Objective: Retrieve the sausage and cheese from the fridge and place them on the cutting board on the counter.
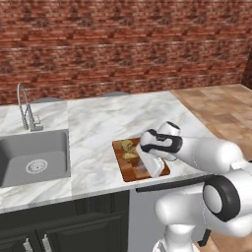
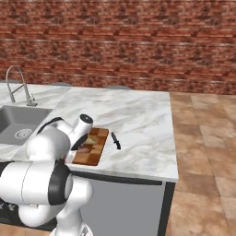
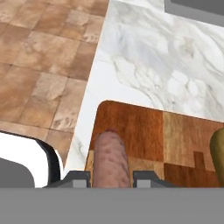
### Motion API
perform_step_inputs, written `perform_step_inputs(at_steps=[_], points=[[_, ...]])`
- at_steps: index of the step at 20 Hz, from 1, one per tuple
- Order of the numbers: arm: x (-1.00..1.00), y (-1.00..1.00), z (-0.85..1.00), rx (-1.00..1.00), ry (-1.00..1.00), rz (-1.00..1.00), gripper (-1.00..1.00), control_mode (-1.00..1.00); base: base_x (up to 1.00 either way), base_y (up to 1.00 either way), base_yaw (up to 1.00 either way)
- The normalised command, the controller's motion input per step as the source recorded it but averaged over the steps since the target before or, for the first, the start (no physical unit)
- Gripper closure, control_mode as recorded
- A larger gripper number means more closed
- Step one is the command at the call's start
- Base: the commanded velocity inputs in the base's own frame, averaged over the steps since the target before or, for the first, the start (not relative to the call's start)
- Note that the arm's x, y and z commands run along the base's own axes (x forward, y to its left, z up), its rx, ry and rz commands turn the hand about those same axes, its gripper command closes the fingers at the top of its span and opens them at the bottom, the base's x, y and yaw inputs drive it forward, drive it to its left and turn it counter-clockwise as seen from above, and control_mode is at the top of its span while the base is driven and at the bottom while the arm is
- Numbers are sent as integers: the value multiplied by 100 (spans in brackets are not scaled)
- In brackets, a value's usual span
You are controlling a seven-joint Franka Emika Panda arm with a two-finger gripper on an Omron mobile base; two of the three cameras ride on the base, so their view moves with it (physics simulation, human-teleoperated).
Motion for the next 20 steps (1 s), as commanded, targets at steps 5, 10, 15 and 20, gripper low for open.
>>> perform_step_inputs(at_steps=[5, 10, 15, 20], points=[[16, 0, -4, 0, 0, 0, 100, -100, 0, 0, 0], [0, 2, -18, 0, 0, 0, 100, -100, 0, 0, 0], [0, 10, -22, 0, 0, 0, 100, -100, 0, 0, 0], [3, 6, -2, 0, 0, 0, 100, -100, 0, 0, 0]])
